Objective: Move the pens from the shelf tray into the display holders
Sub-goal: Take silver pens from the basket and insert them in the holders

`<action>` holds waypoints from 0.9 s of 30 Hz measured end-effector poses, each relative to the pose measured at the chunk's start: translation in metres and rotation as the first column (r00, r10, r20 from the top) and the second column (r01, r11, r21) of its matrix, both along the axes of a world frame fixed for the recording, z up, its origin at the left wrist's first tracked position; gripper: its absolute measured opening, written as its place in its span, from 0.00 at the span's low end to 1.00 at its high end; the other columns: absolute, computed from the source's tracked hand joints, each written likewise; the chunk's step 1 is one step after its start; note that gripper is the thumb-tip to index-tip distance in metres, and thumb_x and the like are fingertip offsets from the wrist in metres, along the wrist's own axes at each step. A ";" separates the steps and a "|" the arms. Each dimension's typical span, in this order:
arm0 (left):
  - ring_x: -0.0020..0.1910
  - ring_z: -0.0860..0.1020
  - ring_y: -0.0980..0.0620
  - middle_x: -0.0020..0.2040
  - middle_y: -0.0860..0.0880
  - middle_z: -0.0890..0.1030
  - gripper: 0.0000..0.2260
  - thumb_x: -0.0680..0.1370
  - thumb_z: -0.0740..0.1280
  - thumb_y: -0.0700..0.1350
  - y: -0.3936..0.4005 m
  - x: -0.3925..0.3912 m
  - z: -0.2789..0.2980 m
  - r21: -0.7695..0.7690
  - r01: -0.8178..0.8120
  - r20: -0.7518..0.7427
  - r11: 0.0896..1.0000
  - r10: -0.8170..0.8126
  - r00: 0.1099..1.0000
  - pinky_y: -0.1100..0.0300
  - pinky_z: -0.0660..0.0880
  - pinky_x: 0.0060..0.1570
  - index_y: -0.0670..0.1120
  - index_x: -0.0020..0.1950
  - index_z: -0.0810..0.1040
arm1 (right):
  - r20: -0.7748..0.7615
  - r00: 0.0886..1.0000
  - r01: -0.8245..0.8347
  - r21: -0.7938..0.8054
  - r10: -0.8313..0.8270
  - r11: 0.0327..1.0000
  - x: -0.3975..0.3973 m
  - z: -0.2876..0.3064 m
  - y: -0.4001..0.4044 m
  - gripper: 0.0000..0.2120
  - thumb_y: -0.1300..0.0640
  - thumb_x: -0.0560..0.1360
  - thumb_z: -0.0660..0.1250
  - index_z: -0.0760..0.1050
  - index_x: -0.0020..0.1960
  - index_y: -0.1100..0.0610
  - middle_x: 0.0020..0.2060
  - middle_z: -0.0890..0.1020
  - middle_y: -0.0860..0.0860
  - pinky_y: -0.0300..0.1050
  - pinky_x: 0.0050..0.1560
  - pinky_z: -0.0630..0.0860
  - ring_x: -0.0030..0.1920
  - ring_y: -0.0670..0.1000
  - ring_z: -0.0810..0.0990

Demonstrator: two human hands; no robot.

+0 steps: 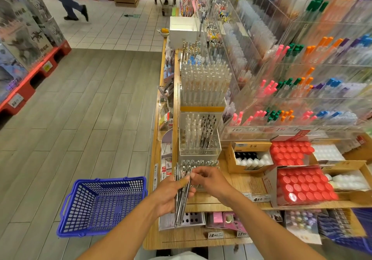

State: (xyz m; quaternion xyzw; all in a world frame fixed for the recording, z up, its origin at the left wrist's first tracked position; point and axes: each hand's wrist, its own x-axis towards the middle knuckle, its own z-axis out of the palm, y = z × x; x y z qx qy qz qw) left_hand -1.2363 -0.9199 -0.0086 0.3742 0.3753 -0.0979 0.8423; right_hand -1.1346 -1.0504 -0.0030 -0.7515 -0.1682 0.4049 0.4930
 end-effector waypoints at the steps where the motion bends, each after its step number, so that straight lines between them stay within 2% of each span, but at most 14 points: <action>1: 0.36 0.83 0.44 0.42 0.36 0.83 0.24 0.74 0.72 0.40 0.000 0.000 0.000 -0.001 0.000 0.009 1.000 0.000 1.000 0.55 0.83 0.35 0.35 0.66 0.69 | -0.030 0.999 0.026 0.005 -0.026 1.000 0.000 0.001 0.000 0.05 0.56 0.77 0.69 0.81 0.50 0.57 0.41 0.81 0.51 0.41 0.48 0.79 0.42 0.45 0.81; 4: 0.38 0.83 0.44 0.45 0.35 0.83 0.24 0.74 0.72 0.42 -0.001 0.000 0.000 0.014 0.045 0.031 0.999 -0.045 0.999 0.53 0.83 0.38 0.34 0.66 0.69 | -0.078 0.996 0.050 -0.008 -0.050 0.999 0.002 0.005 0.001 0.04 0.59 0.76 0.70 0.78 0.49 0.59 0.39 0.80 0.52 0.38 0.40 0.78 0.39 0.46 0.81; 5: 0.39 0.83 0.43 0.46 0.35 0.84 0.23 0.75 0.71 0.42 -0.001 0.000 0.000 0.031 0.065 0.032 0.997 -0.066 0.997 0.52 0.83 0.40 0.33 0.65 0.71 | -0.094 0.995 0.045 -0.005 -0.045 0.999 0.004 0.007 0.001 0.04 0.59 0.76 0.70 0.77 0.49 0.59 0.38 0.80 0.54 0.42 0.41 0.80 0.38 0.48 0.80; 7: 0.40 0.83 0.43 0.47 0.35 0.84 0.20 0.78 0.69 0.43 -0.002 0.000 -0.002 0.045 0.071 0.026 0.996 -0.073 0.997 0.51 0.83 0.41 0.33 0.65 0.72 | -0.106 0.993 0.044 -0.002 -0.044 0.999 0.007 0.010 -0.001 0.06 0.59 0.77 0.70 0.75 0.49 0.60 0.39 0.79 0.57 0.54 0.50 0.79 0.39 0.53 0.79; 11: 0.38 0.83 0.43 0.43 0.38 0.84 0.15 0.82 0.63 0.42 -0.002 0.000 -0.008 0.027 0.017 -0.014 0.999 -0.017 1.000 0.50 0.82 0.35 0.34 0.65 0.72 | 0.013 1.000 0.018 -0.008 -0.018 1.000 0.014 0.019 -0.004 0.05 0.60 0.77 0.69 0.73 0.51 0.58 0.44 0.79 0.57 0.54 0.51 0.78 0.42 0.53 0.77; 14: 0.37 0.84 0.43 0.46 0.37 0.84 0.12 0.84 0.60 0.40 -0.001 -0.002 -0.015 0.079 -0.021 -0.085 0.997 0.027 0.996 0.53 0.80 0.33 0.35 0.64 0.73 | 0.171 0.984 -0.058 0.008 0.056 0.998 0.019 0.024 -0.007 0.05 0.60 0.78 0.67 0.73 0.52 0.52 0.47 0.78 0.54 0.50 0.51 0.80 0.46 0.52 0.78; 17: 0.37 0.84 0.45 0.45 0.38 0.85 0.10 0.83 0.61 0.41 0.000 -0.004 -0.023 0.115 -0.077 -0.145 0.990 0.093 0.985 0.49 0.82 0.36 0.39 0.63 0.74 | 0.373 0.922 -0.105 -0.031 0.108 0.994 0.023 0.022 -0.011 0.06 0.58 0.79 0.66 0.74 0.52 0.48 0.46 0.80 0.49 0.44 0.49 0.81 0.47 0.48 0.80; 19: 0.42 0.85 0.44 0.46 0.40 0.86 0.10 0.83 0.61 0.42 0.002 -0.006 -0.027 0.145 -0.081 -0.166 0.986 0.105 0.980 0.45 0.83 0.45 0.41 0.62 0.75 | 0.516 0.847 -0.103 -0.076 0.127 0.992 0.027 0.018 -0.014 0.04 0.57 0.79 0.67 0.75 0.52 0.49 0.43 0.80 0.45 0.38 0.45 0.79 0.44 0.44 0.80; 21: 0.48 0.85 0.42 0.47 0.41 0.86 0.10 0.83 0.62 0.44 0.003 -0.007 -0.029 0.155 -0.064 -0.185 0.986 0.093 0.978 0.42 0.81 0.49 0.44 0.63 0.74 | 0.618 0.769 -0.116 -0.116 0.163 0.986 0.029 0.012 -0.016 0.04 0.57 0.79 0.67 0.76 0.53 0.52 0.41 0.80 0.44 0.37 0.42 0.78 0.41 0.42 0.79; 24: 0.44 0.85 0.43 0.45 0.41 0.86 0.09 0.83 0.62 0.45 0.004 -0.009 -0.028 0.144 -0.022 -0.205 0.989 0.052 0.977 0.47 0.82 0.41 0.47 0.62 0.74 | 0.655 0.716 -0.157 -0.188 0.243 0.970 0.030 0.002 -0.019 0.05 0.57 0.78 0.67 0.75 0.54 0.54 0.41 0.80 0.46 0.43 0.43 0.79 0.41 0.44 0.79; 27: 0.36 0.84 0.46 0.41 0.41 0.86 0.08 0.83 0.62 0.46 0.004 -0.009 -0.027 0.135 -0.026 -0.217 0.991 0.055 0.975 0.51 0.82 0.36 0.46 0.61 0.75 | 0.666 0.674 -0.201 -0.249 0.318 0.947 0.029 -0.008 -0.022 0.05 0.57 0.78 0.67 0.75 0.54 0.52 0.40 0.78 0.42 0.42 0.42 0.78 0.40 0.43 0.78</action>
